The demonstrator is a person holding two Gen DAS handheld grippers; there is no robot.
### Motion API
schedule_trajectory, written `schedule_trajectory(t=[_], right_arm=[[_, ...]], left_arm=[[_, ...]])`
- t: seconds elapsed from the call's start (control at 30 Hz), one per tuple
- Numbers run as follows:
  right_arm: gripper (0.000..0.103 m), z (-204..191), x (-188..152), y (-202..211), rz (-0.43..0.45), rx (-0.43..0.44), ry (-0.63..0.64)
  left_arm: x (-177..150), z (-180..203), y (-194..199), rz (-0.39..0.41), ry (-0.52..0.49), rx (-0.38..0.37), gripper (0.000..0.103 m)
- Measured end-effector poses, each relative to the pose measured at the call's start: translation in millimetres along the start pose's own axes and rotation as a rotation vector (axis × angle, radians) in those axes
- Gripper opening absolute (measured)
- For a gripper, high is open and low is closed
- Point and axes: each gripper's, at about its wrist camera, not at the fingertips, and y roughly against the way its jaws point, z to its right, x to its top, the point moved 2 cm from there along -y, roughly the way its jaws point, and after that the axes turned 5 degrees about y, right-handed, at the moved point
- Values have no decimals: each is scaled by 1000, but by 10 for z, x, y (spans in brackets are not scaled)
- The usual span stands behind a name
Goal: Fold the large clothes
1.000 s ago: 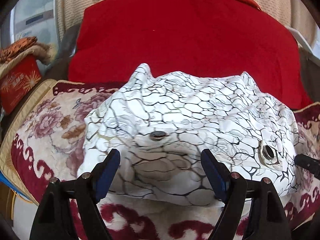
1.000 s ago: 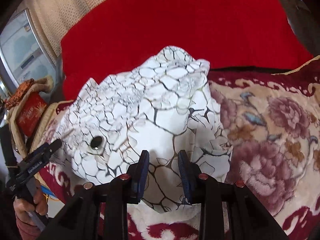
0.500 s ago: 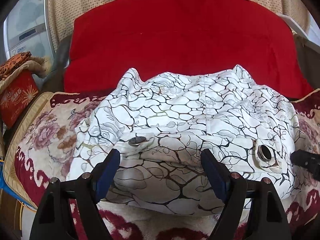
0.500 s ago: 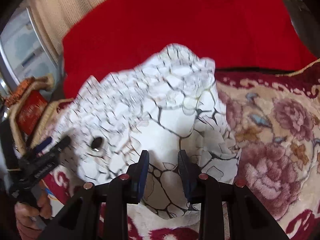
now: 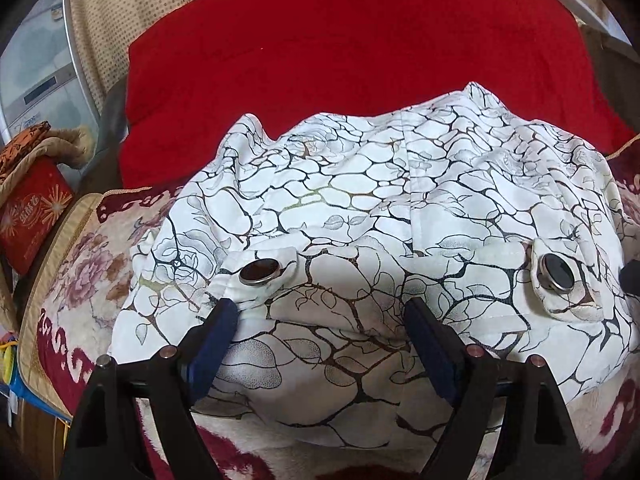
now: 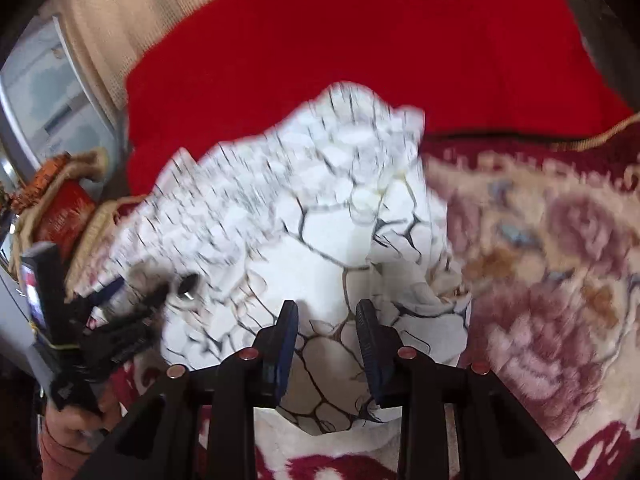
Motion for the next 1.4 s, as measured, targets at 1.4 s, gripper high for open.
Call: schedule_trajectory(t=[1.4], right_arm=[[52, 87, 63, 230, 165, 19, -67]], left_arm=[[-30, -1498, -91, -83, 351, 120, 95]])
